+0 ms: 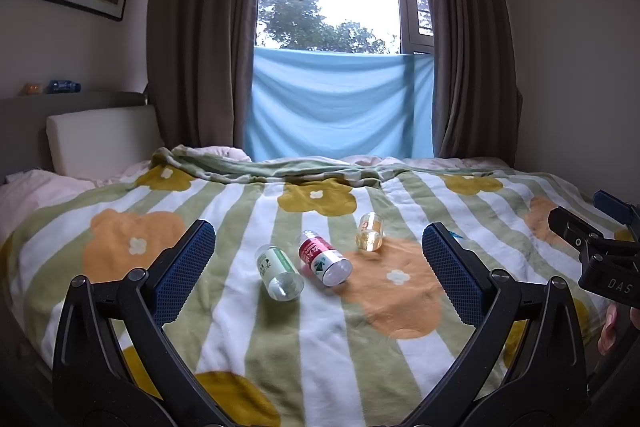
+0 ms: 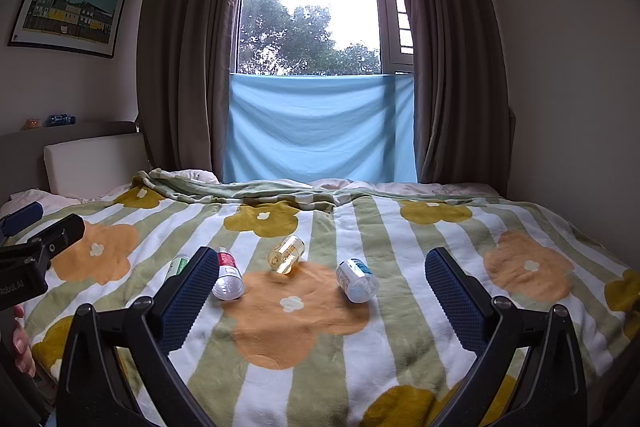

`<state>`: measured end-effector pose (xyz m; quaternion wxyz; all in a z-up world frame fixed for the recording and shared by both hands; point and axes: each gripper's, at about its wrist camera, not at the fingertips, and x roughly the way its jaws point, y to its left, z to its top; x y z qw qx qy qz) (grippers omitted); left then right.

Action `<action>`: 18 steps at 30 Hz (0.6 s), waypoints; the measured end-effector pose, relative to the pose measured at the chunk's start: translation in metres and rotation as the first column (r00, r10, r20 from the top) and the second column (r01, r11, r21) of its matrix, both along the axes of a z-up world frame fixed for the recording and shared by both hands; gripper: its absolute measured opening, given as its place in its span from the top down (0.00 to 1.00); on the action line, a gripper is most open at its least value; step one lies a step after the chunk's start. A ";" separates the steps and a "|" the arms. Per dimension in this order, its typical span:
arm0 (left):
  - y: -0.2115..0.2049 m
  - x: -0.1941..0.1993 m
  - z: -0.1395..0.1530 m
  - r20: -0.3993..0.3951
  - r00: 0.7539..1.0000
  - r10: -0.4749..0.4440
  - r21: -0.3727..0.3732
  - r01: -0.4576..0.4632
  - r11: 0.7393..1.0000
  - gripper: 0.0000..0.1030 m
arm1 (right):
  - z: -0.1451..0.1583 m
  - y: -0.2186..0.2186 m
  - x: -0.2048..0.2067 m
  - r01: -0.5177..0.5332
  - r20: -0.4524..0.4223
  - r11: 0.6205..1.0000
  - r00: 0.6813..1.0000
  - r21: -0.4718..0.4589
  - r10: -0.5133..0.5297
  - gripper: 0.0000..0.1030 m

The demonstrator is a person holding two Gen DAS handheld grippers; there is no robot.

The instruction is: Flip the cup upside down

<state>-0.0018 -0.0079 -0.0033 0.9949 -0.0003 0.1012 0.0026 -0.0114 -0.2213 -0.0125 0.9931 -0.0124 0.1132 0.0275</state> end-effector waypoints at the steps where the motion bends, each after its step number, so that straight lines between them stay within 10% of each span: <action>1: 0.000 0.000 0.000 0.000 1.000 0.000 0.000 0.000 1.000 0.00 | 0.000 0.000 0.000 0.000 0.000 1.000 1.000 0.000 0.000 0.00; 18: -0.001 0.000 -0.001 -0.005 1.000 -0.005 -0.005 0.005 1.000 0.00 | -0.002 -0.001 0.001 0.001 -0.002 1.000 1.000 0.000 -0.001 0.00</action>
